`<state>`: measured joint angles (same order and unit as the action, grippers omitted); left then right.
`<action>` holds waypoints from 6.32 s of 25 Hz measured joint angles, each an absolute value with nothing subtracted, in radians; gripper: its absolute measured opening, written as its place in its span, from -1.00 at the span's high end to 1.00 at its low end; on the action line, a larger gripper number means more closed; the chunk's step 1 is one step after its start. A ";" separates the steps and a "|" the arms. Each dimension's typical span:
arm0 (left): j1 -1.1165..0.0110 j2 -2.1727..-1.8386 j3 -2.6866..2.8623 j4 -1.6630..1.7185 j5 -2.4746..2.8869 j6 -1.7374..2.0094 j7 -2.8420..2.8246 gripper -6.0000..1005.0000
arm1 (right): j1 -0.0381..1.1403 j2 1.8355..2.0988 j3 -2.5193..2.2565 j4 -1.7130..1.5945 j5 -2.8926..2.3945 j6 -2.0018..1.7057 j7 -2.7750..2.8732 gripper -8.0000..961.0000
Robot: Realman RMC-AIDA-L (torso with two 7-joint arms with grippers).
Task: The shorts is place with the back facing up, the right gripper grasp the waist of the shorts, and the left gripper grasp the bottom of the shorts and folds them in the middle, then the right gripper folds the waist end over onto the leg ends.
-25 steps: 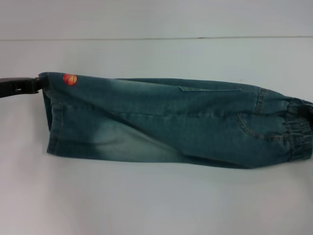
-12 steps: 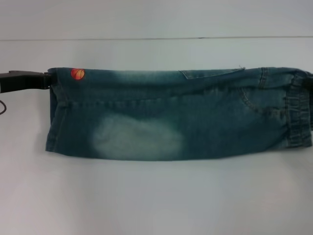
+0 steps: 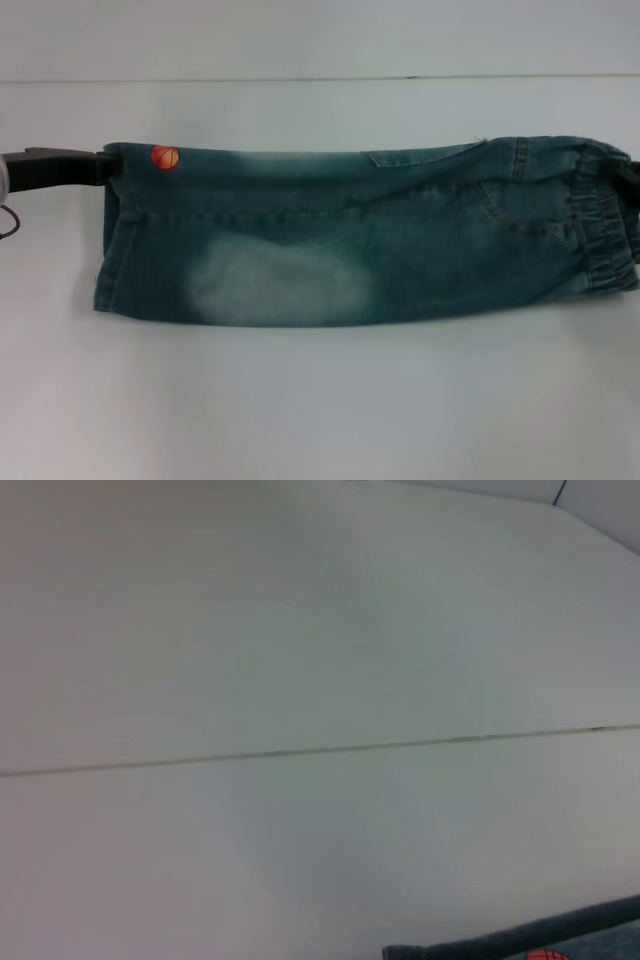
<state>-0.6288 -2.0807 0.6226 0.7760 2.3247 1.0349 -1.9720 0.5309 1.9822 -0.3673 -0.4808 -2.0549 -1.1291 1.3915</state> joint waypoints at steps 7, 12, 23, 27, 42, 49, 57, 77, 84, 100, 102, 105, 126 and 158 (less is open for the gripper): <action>-0.619 -2.096 0.618 0.794 2.303 0.973 -1.971 0.79 | 0.521 1.982 -0.415 -0.484 -2.064 -1.112 1.444 0.83; -0.617 -2.098 0.616 0.795 2.298 0.958 -1.967 0.52 | 0.515 1.982 -0.417 -0.494 -2.065 -1.129 1.463 0.48; -0.577 -2.095 0.615 0.797 2.177 1.094 -1.870 -0.61 | 0.497 1.937 -0.455 -0.645 -2.080 -1.272 1.674 -0.35; -0.565 -2.088 0.617 0.796 2.148 1.240 -1.799 -0.89 | 0.494 1.917 -0.462 -0.751 -2.095 -1.349 1.815 -0.60; -0.572 -2.105 0.718 0.714 2.151 1.463 -1.641 -0.89 | 0.692 1.880 -0.603 -0.942 -2.580 -1.600 2.237 -0.94; -0.567 -2.113 0.719 0.695 2.146 1.441 -1.622 -0.89 | 0.714 1.923 -0.697 -0.923 -2.672 -1.502 2.270 -0.92; -0.566 -2.117 0.720 0.676 2.150 1.428 -1.621 -0.89 | 0.720 1.939 -0.711 -0.867 -2.702 -1.440 2.273 -0.90; -0.571 -2.123 0.733 0.643 2.152 1.418 -1.610 -0.89 | 0.676 1.943 -0.681 -0.798 -2.645 -1.391 2.222 -0.84; -0.566 -2.123 0.729 0.643 2.152 1.416 -1.610 -0.89 | 0.671 1.933 -0.667 -0.793 -2.618 -1.420 2.204 -0.82; -0.566 -2.125 0.733 0.643 2.144 1.408 -1.599 -0.89 | 0.670 1.930 -0.677 -0.805 -2.622 -1.472 2.193 -0.07; -0.566 -2.125 0.733 0.642 2.144 1.408 -1.599 -0.89 | 0.670 1.930 -0.678 -0.805 -2.622 -1.473 2.193 0.09; -0.566 -2.126 0.731 0.641 2.144 1.408 -1.598 -0.89 | 0.671 1.930 -0.680 -0.806 -2.623 -1.473 2.193 0.27; -0.635 -2.174 0.698 0.277 1.524 1.170 -0.850 -0.50 | 0.695 1.907 -0.597 -0.975 -2.450 -1.688 2.244 0.77; -0.760 -2.175 0.065 -0.470 1.650 0.807 0.235 0.99 | 0.864 1.905 -0.608 -1.014 -2.182 -1.817 2.371 0.77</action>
